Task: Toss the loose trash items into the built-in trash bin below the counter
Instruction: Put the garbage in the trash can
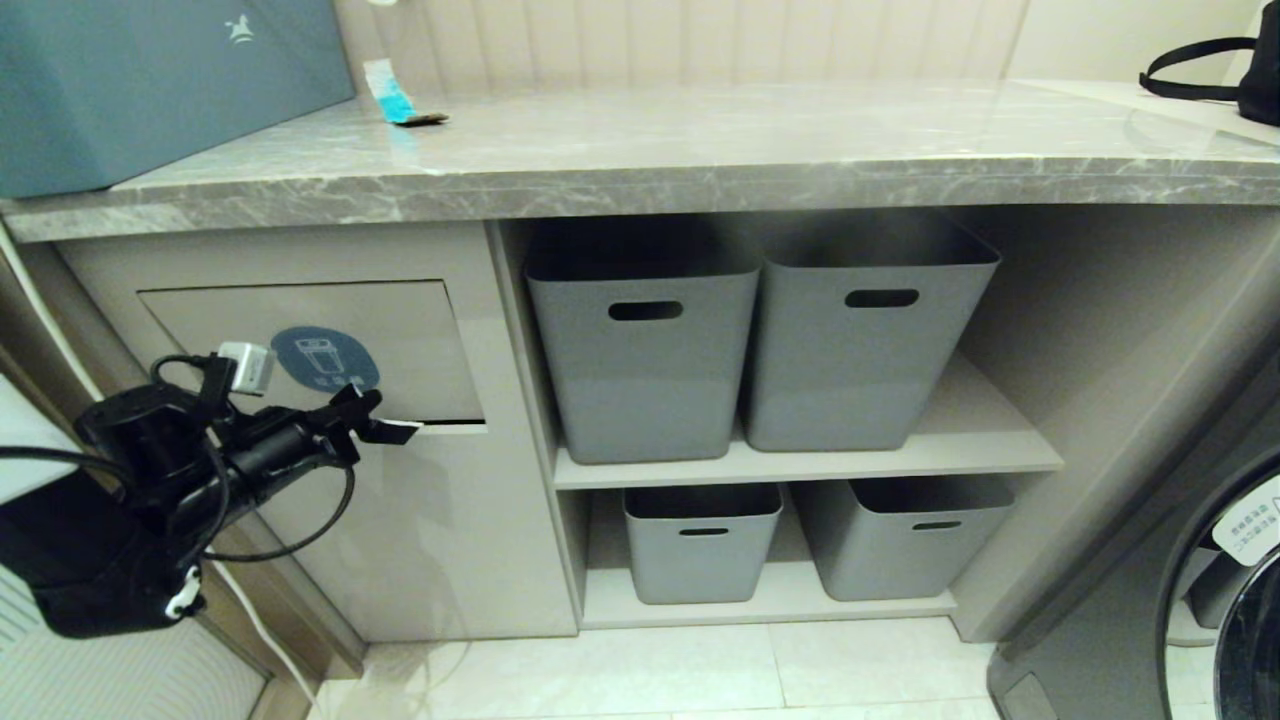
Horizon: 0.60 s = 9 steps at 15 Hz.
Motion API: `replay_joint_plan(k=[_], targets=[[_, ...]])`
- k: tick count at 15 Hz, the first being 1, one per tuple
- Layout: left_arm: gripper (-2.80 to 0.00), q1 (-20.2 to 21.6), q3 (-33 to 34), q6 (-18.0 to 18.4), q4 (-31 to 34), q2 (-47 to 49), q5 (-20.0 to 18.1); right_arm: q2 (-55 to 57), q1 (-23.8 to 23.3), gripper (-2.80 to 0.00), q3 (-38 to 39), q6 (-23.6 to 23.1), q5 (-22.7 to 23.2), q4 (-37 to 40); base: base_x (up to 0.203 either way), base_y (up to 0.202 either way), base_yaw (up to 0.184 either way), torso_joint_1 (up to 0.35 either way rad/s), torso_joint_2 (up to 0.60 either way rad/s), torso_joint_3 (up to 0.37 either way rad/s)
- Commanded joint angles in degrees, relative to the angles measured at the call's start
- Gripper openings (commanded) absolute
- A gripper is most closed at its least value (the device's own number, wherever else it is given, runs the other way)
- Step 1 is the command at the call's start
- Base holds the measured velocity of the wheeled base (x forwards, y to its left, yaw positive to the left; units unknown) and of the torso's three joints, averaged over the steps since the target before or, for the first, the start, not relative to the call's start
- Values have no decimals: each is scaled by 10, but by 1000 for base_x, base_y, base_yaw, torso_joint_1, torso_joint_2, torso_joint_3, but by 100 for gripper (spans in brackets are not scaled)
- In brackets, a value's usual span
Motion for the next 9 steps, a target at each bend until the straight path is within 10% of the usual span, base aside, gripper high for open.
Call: replay_joint_plan(k=[1,9], targets=[[-280,-1,-42,-1,-7,35,-1,1,0,-280,1,0,0,0,0,0,0,0,0,0],[-280,-13,-145,-23,-44,113,58,1,0,-280,1,0,0,0,0,0,0,0,0,0]])
